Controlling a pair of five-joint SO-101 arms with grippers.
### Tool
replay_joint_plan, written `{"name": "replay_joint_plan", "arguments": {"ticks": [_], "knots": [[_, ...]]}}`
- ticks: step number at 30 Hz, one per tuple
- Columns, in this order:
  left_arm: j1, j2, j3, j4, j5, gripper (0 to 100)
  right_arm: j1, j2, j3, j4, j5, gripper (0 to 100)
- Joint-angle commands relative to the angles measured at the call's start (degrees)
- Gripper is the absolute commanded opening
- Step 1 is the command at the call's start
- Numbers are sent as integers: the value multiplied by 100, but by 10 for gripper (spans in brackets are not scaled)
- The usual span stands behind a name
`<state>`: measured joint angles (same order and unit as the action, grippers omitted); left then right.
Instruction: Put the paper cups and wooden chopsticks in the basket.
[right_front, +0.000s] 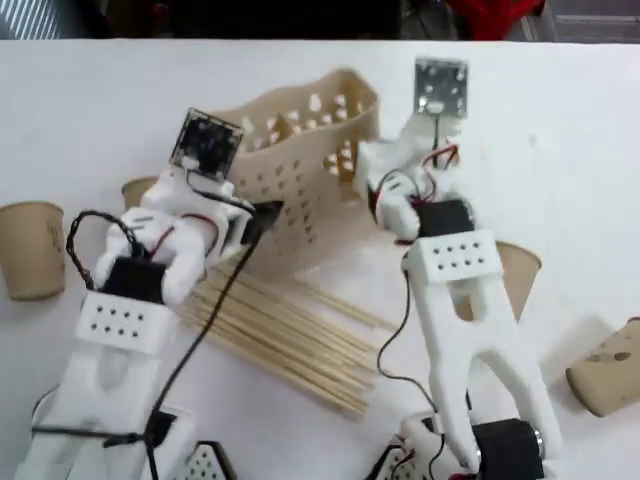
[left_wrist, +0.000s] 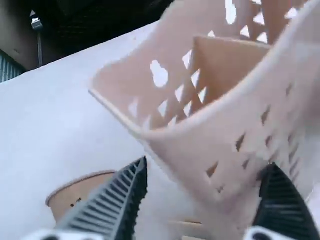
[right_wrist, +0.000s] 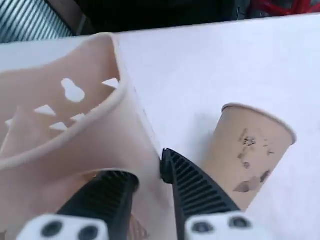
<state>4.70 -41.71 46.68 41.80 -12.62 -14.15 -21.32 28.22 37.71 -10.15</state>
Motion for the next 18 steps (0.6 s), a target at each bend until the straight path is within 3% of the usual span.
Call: {"name": "replay_joint_plan", "arguments": {"ticks": [1, 8, 18], "knots": [[-277, 391, -53, -536, 44, 354, -286, -224, 149, -418, 70, 16], [-418, 1015, -105, -1187, 44, 354, -435, -277, 695, -963, 62, 16], [-391, 1938, -888, -1231, 70, 354, -426, -286, 1037, -1402, 97, 16]]}}
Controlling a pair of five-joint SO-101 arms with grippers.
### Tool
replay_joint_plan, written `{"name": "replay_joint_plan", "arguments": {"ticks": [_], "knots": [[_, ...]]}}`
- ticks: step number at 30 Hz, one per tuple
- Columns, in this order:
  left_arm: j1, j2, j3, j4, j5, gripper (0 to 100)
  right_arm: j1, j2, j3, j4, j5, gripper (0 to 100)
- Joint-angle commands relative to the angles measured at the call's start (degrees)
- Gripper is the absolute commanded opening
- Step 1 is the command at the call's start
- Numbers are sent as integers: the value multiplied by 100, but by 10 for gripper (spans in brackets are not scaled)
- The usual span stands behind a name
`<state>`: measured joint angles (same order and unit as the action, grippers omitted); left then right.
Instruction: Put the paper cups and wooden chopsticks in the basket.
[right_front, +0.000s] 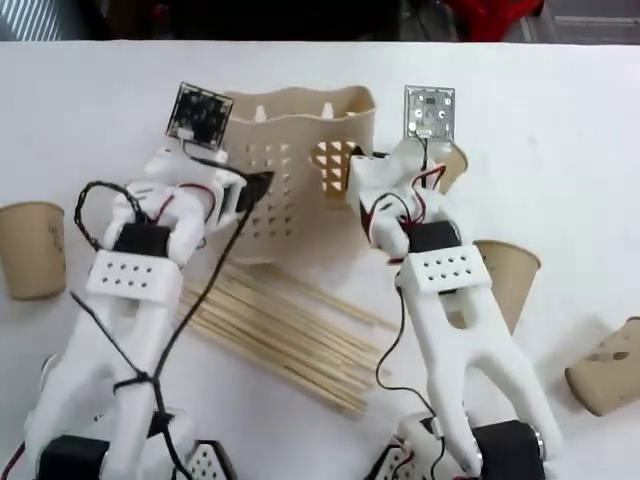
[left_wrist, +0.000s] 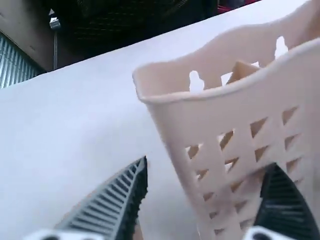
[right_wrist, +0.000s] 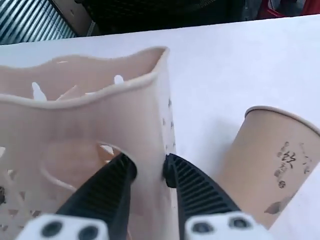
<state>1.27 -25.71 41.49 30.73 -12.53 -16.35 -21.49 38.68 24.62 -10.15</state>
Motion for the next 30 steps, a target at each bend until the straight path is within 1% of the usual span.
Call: {"name": "replay_joint_plan", "arguments": {"ticks": [1, 6, 10, 14, 17, 21, 28, 30], "knots": [[-57, 347, -378, -158, 62, 354, -207, -268, -18, -110, 105, 16], [-57, 356, -527, -70, 62, 354, -224, -268, -176, -277, 114, 16], [-84, 347, -466, 598, 9, 357, -180, -268, -246, -268, 114, 16], [-92, 268, -457, 1415, -527, 358, -207, -259, -316, -295, 114, 16], [-92, -13, -97, 1635, -862, 355, -215, -259, -369, -286, 114, 16], [-57, -330, 510, 1565, -1451, 354, -215, -259, -360, -251, 114, 16], [-92, -338, 1125, 563, -1345, 354, -198, -268, -352, 453, 123, 16], [-92, -338, 1301, 202, -1345, 353, -207, -268, -352, 514, 290, 16]]}}
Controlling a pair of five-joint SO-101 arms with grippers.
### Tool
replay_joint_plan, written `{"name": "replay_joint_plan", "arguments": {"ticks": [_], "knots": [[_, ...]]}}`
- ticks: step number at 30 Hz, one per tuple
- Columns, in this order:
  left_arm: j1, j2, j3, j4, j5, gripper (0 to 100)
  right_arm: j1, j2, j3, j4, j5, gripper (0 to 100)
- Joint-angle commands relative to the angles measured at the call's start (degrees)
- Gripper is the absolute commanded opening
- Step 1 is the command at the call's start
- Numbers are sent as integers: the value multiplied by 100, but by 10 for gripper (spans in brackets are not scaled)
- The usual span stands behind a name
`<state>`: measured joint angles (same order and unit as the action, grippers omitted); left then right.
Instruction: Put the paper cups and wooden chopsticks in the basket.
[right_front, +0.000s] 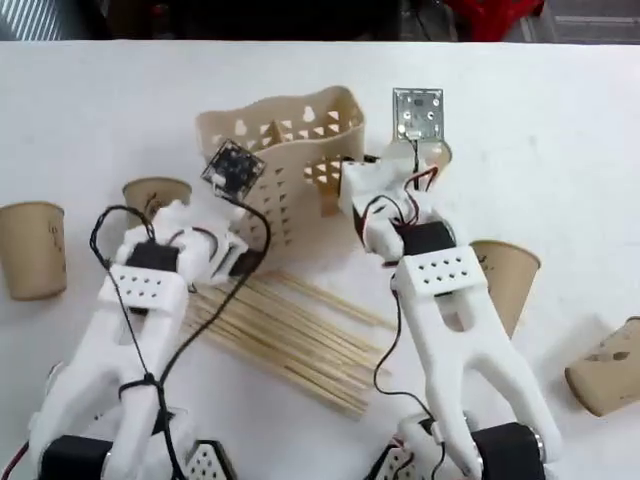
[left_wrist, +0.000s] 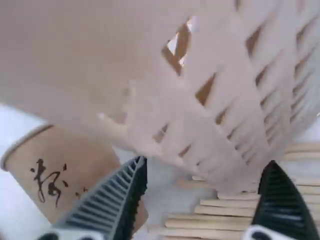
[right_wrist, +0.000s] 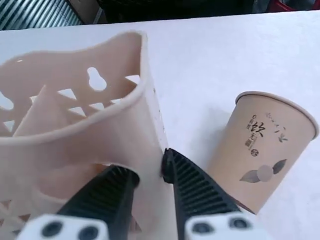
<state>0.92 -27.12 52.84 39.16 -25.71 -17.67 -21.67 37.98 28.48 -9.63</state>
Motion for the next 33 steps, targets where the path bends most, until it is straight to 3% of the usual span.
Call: {"name": "replay_joint_plan", "arguments": {"ticks": [1, 8, 17, 23, 26, 33], "knots": [[-57, -189, 255, -826, -26, 349, -92, -251, -273, 127, 369, 16], [-57, -189, 466, -1582, 9, 286, -92, -875, 26, 84, 607, 16], [-75, 743, -466, -1451, 255, 286, -136, -1464, 800, 22, 967, 17], [-365, 1613, -976, -1459, 264, 286, -286, -1464, 2040, -1411, 1424, 18], [-365, 1807, -1073, -1459, 369, 286, -374, -1464, 2189, -1552, 1626, 19], [-347, 1859, -1064, -1459, 413, 286, -356, -1499, 2163, -1059, 1644, 137]]}}
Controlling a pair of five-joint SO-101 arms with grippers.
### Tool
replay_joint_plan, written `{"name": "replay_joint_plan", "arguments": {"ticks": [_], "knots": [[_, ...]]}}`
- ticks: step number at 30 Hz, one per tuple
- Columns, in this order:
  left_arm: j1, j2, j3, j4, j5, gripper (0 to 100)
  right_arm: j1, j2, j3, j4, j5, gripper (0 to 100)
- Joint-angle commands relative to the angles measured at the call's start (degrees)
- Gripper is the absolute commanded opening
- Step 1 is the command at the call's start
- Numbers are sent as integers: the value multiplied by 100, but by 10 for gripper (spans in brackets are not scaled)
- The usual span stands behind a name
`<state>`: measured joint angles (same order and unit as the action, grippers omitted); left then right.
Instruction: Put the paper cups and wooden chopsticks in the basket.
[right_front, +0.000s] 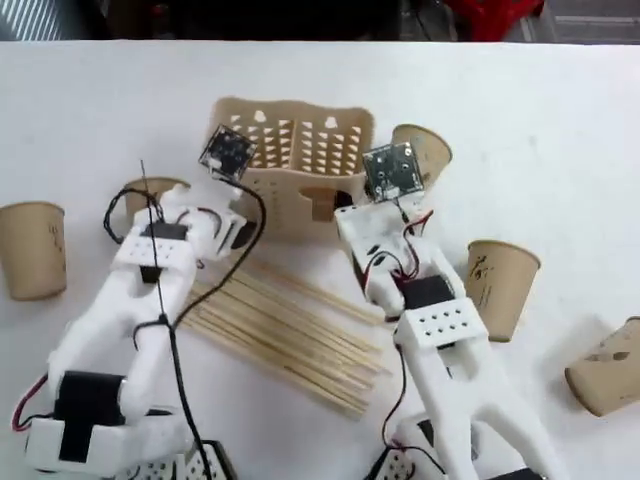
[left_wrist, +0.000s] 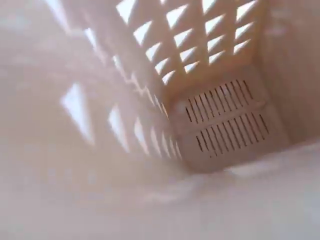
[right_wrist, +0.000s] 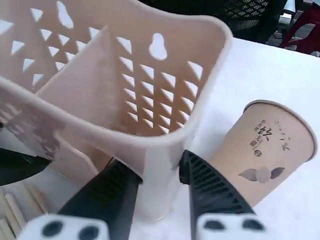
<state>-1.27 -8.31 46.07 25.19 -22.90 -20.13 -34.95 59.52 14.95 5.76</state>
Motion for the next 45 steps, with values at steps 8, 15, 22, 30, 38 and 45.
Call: {"name": "replay_joint_plan", "arguments": {"ticks": [8, 15, 22, 30, 38, 45], "knots": [[-136, -13, -422, 167, 158, 284, -4, -207, -923, 2009, 440, 211], [-163, -31, -870, 738, 501, 286, -48, -145, -1591, 2774, 1081, 287], [-180, -48, -1723, 1934, 826, 286, -48, -145, -853, 1763, 1442, 287], [-681, -1297, -2980, 3771, 862, 286, -57, -145, -563, 1376, 1407, 287], [-268, -1552, -4993, 4677, 1125, 286, -31, -145, -545, 1429, 1415, 287], [-66, 84, -5864, 4651, 1495, 284, -57, -154, -457, 1429, 1433, 287]]}}
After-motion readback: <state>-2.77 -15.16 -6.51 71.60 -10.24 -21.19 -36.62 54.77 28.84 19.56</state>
